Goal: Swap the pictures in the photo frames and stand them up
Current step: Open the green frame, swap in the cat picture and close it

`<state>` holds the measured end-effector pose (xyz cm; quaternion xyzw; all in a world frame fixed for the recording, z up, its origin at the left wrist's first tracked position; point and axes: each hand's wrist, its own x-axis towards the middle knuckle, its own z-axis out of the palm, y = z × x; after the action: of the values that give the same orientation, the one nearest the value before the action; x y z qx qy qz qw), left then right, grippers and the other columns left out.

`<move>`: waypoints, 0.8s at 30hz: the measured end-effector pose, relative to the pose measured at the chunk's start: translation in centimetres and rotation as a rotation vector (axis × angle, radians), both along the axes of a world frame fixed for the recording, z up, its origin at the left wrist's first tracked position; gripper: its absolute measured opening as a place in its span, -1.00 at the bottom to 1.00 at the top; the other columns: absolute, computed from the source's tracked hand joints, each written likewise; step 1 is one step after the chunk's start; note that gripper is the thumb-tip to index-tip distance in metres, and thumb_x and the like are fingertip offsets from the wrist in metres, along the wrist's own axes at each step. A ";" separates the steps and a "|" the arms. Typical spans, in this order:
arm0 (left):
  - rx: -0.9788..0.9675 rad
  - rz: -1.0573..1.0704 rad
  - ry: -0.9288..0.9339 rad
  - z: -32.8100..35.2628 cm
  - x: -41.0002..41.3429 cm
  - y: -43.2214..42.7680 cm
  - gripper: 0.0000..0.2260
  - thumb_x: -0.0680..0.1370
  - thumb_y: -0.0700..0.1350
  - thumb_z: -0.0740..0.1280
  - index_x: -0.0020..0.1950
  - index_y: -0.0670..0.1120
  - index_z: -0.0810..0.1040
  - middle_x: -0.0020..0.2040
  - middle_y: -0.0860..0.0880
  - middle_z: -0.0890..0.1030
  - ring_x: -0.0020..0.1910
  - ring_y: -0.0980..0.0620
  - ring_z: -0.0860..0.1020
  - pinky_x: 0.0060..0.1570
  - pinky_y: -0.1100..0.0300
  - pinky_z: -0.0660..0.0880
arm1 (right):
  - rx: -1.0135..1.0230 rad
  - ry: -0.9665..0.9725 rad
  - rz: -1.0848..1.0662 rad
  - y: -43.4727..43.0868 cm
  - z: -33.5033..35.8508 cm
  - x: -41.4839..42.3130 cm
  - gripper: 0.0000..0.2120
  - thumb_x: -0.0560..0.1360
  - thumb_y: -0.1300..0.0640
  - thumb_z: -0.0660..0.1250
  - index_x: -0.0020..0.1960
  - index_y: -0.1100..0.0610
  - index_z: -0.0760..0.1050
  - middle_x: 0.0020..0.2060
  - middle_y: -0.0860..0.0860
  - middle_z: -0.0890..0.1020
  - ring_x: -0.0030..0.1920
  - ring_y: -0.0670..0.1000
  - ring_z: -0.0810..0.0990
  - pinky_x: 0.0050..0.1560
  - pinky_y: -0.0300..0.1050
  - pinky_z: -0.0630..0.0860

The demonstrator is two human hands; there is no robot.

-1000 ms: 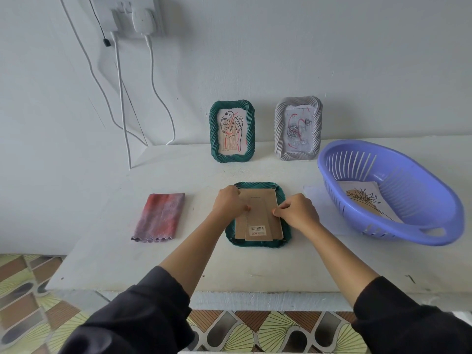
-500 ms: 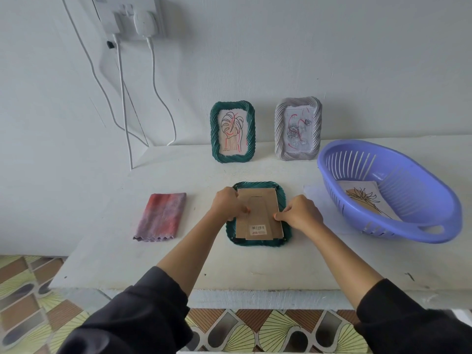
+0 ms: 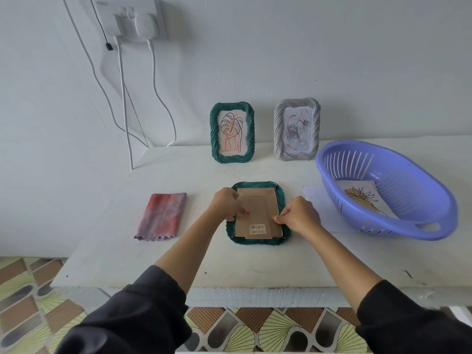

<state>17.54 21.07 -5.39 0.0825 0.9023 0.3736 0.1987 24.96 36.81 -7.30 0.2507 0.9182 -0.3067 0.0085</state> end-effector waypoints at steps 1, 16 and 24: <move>0.002 0.001 0.006 0.0 0.0 0.0 -0.46 0.41 -0.24 0.46 0.36 -0.23 0.39 0.26 -0.17 0.45 -0.07 -0.09 0.50 -0.12 0.05 0.59 | 0.002 0.005 0.004 0.0 0.1 0.1 -0.79 0.38 0.04 0.46 -0.12 0.19 0.64 -0.27 0.03 0.59 -0.18 0.07 0.53 -0.07 -0.11 0.43; -0.044 0.011 0.144 -1.2 1.0 -0.8 -0.53 0.39 -0.28 0.47 0.28 -0.21 0.50 0.19 -0.18 0.57 0.18 -0.13 0.53 0.15 0.09 0.50 | 0.023 0.040 0.106 -0.1 0.4 2.1 -0.86 0.42 0.08 0.42 -0.10 0.13 0.67 -0.08 0.06 0.70 -0.02 0.11 0.61 0.07 -0.05 0.46; -0.084 0.067 0.163 -0.8 1.9 -1.3 -0.60 0.38 -0.27 0.47 0.21 -0.21 0.54 0.13 -0.16 0.58 -0.06 -0.10 0.56 -0.05 0.14 0.52 | 0.050 0.016 0.059 -0.3 0.6 3.2 -0.76 0.38 -0.04 0.44 -0.16 0.15 0.66 -0.26 0.03 0.63 -0.20 0.06 0.53 -0.02 -0.10 0.39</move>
<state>19.44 19.74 -6.24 0.0741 0.9326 0.3339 0.1153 28.16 36.51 -6.69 0.2209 0.9326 -0.2855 0.0038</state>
